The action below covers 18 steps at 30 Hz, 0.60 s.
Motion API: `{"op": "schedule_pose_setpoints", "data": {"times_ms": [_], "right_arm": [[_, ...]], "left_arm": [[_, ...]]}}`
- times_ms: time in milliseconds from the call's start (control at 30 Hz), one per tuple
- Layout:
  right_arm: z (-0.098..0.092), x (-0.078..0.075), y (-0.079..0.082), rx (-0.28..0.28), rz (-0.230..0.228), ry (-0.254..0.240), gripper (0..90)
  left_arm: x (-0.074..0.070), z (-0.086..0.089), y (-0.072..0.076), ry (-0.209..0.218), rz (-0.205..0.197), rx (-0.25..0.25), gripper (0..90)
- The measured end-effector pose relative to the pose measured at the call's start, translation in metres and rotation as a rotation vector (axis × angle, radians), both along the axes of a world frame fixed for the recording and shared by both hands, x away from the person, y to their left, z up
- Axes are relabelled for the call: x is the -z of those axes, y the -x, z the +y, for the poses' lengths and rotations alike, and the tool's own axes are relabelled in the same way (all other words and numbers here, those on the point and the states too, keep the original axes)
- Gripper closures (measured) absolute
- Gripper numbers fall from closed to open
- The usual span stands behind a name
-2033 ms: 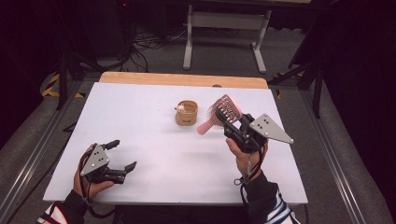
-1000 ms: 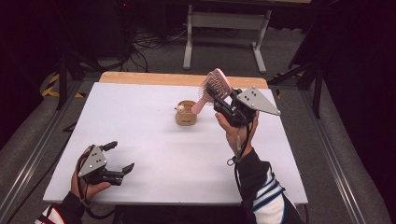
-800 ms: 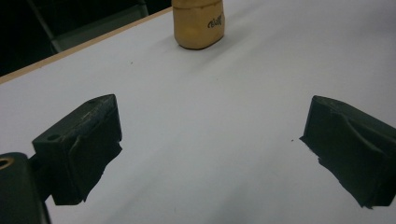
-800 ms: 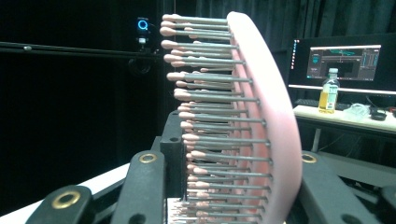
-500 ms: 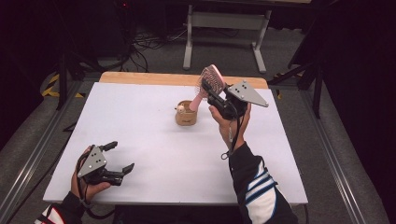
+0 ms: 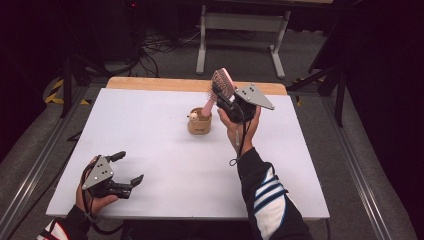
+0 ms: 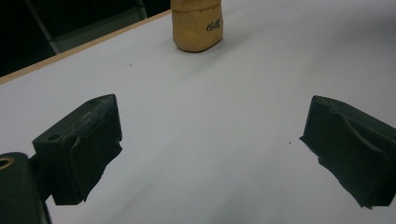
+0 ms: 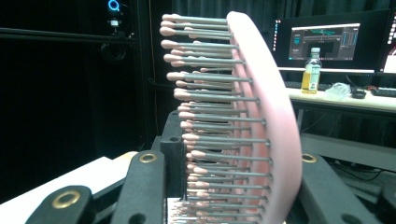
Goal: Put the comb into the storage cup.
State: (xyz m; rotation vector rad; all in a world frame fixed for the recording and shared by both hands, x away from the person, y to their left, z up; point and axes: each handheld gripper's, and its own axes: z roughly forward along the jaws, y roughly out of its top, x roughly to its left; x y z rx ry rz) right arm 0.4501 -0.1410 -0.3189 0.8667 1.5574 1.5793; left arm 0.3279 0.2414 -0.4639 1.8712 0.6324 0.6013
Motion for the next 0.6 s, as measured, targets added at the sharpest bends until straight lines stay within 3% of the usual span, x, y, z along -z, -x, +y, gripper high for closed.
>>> {"op": "schedule_pose_setpoints", "data": {"times_ms": [600], "right_arm": [[0.008,0.025,-0.016,0.038,0.065,-0.038,63.5]], "left_arm": [[0.0,0.0,-0.001,-0.011,0.001,-0.007,5.7]]}}
